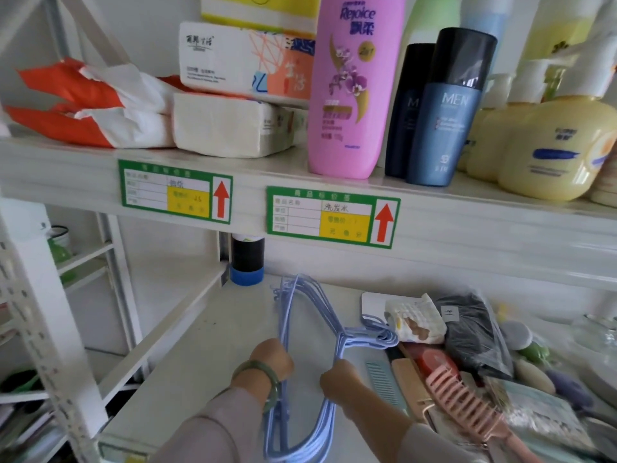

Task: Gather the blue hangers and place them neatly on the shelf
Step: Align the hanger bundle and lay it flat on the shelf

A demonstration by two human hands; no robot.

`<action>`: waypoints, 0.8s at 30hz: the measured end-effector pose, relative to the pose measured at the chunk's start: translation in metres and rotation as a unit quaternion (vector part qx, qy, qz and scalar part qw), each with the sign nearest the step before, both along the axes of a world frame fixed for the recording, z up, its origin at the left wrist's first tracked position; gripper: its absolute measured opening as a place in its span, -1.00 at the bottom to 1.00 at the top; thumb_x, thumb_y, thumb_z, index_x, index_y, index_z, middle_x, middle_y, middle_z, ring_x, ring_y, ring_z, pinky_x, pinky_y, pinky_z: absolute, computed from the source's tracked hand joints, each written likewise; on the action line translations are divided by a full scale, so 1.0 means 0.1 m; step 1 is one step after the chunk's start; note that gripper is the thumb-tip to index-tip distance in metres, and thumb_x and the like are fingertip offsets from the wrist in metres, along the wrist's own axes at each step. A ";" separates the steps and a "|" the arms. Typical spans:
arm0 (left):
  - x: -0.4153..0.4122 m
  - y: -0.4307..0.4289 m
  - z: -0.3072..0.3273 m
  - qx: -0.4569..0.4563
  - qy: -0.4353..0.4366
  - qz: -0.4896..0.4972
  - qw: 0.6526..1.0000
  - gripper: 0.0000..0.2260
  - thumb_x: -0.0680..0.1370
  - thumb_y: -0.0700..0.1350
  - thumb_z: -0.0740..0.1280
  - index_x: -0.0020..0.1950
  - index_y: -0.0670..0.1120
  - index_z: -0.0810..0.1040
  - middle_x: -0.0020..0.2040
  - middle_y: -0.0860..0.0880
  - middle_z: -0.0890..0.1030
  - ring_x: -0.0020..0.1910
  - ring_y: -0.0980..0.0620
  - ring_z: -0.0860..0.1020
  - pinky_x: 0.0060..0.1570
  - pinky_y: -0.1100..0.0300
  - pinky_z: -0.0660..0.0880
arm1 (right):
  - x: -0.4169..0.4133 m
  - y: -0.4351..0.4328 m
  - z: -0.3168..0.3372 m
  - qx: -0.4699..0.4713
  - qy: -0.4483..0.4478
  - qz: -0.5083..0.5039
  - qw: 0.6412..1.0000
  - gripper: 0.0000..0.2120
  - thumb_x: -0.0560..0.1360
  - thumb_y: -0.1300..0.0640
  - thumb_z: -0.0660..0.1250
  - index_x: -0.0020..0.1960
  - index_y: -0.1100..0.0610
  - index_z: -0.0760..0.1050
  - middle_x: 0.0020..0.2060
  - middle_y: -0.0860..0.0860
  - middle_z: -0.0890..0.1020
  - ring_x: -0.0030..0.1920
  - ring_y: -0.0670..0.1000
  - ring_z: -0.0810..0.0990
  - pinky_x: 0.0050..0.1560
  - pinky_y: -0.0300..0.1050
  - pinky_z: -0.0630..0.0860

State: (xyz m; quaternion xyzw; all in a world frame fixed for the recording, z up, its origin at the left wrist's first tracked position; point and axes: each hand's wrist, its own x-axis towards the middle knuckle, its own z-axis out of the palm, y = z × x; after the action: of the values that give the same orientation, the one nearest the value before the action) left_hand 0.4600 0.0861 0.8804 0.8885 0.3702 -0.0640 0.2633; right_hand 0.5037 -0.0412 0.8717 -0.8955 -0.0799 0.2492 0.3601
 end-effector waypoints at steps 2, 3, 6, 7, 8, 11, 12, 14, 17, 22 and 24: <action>0.00 0.02 0.00 -0.020 -0.012 0.000 1.000 -0.65 0.44 -0.16 0.30 0.17 -0.29 0.52 0.20 -0.21 0.59 0.17 -0.13 0.56 0.09 0.20 0.48 | 0.02 -0.01 0.02 -0.036 -0.014 0.024 0.999 -0.62 0.45 0.29 0.15 0.24 0.37 0.41 -0.39 -0.01 0.30 0.22 0.22 0.53 -0.07 -0.09 0.48; 0.00 0.04 0.00 -0.026 -0.018 0.001 0.999 -0.65 0.44 -0.16 0.29 0.17 -0.30 0.53 0.19 -0.22 0.59 0.17 -0.14 0.57 0.08 0.20 0.48 | 0.02 0.01 0.03 -0.040 0.002 0.020 0.999 -0.61 0.44 0.28 0.16 0.24 0.35 0.41 -0.36 0.01 0.35 0.25 0.23 0.51 0.04 -0.05 0.50; -0.01 0.10 -0.02 -0.045 -0.013 -0.004 0.999 -0.70 0.46 -0.15 0.25 0.10 -0.29 0.55 0.16 -0.23 0.59 0.18 -0.15 0.56 0.06 0.18 0.47 | 0.00 0.04 0.05 -0.032 0.004 0.019 0.999 -0.54 0.39 0.20 0.22 0.28 0.30 0.41 -0.10 0.15 0.47 0.28 0.21 0.46 0.27 -0.02 0.47; -0.01 0.12 -0.03 -0.053 -0.011 -0.006 0.999 -0.76 0.46 -0.13 0.26 0.01 -0.26 0.55 0.10 -0.22 0.59 0.16 -0.14 0.56 0.00 0.18 0.47 | 0.00 0.04 0.04 -0.027 0.004 0.019 0.999 -0.54 0.41 0.16 0.23 0.28 0.29 0.40 -0.13 0.15 0.45 0.28 0.19 0.45 0.31 -0.02 0.44; -0.03 0.14 -0.04 -0.069 -0.012 -0.007 0.998 -0.79 0.45 -0.11 0.28 -0.03 -0.23 0.54 0.06 -0.19 0.58 0.15 -0.12 0.57 -0.04 0.20 0.45 | -0.02 0.04 0.06 -0.032 0.001 0.022 0.999 -0.55 0.45 0.11 0.24 0.28 0.29 0.37 -0.17 0.11 0.44 0.28 0.17 0.44 0.34 -0.05 0.41; -0.09 0.20 -0.09 -0.158 -0.045 -0.005 0.986 -0.47 0.37 0.02 0.36 0.26 -0.23 0.47 0.22 -0.16 0.56 0.17 -0.10 0.55 0.16 0.18 0.47 | 0.01 0.06 0.06 0.012 0.021 -0.022 0.999 -0.50 0.49 0.02 0.26 0.33 0.26 0.32 0.09 0.15 0.44 0.29 0.14 0.43 0.35 -0.12 0.38; -0.12 0.21 -0.09 -0.179 -0.066 -0.008 0.982 -0.39 0.34 0.06 0.37 0.32 -0.21 0.44 0.25 -0.16 0.55 0.18 -0.10 0.55 0.22 0.12 0.46 | 0.01 0.07 0.05 0.018 0.034 -0.029 0.999 -0.51 0.49 0.02 0.27 0.32 0.26 0.34 0.06 0.13 0.44 0.27 0.13 0.45 0.35 -0.11 0.38; -0.16 0.26 -0.13 -0.207 -0.106 -0.017 0.973 -0.33 0.30 0.11 0.37 0.34 -0.19 0.44 0.26 -0.16 0.56 0.16 -0.10 0.56 0.26 0.04 0.46 | 0.01 0.07 0.04 0.052 0.063 -0.030 0.996 -0.55 0.45 0.07 0.30 0.27 0.27 0.44 -0.06 0.09 0.47 0.16 0.10 0.51 0.27 -0.08 0.45; -0.32 0.18 0.02 -0.207 -0.126 -0.045 0.969 -0.17 0.30 0.24 0.36 0.47 -0.13 0.27 0.43 -0.10 0.42 0.34 -0.09 0.45 0.40 0.06 0.32 | 0.01 0.06 -0.01 0.114 0.100 -0.049 0.987 -0.71 0.40 0.09 0.37 0.06 0.20 0.56 -0.07 0.08 0.52 -0.05 0.05 0.48 0.05 -0.09 0.47; -0.70 -0.15 0.28 -0.060 -0.075 -0.260 0.961 -0.10 0.36 0.31 0.33 0.55 0.11 -0.05 0.58 -0.01 -0.22 0.56 0.01 -0.14 0.51 0.10 -0.01 | -0.05 -0.01 -0.09 0.165 0.127 -0.063 0.976 -0.75 0.45 0.27 0.33 -0.36 0.09 0.40 -0.34 0.05 0.46 -0.17 0.07 0.48 -0.07 -0.10 0.41; -0.82 -0.23 0.30 -0.006 -0.033 -0.335 0.942 -0.13 0.35 0.29 0.37 0.54 0.11 0.04 0.59 -0.01 -0.17 0.56 0.01 -0.19 0.53 0.06 -0.06 | -0.08 -0.04 -0.06 0.169 0.136 -0.045 0.975 -0.71 0.47 0.36 0.28 -0.38 0.11 0.39 -0.36 0.03 0.45 -0.27 0.00 0.46 -0.20 -0.18 0.41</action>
State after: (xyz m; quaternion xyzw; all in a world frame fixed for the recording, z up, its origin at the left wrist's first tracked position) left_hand 0.3779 0.0632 0.9107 0.9613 0.0421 -0.1210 0.2441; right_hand 0.4956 -0.0448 0.8654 -0.7823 -0.0312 0.3350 0.5242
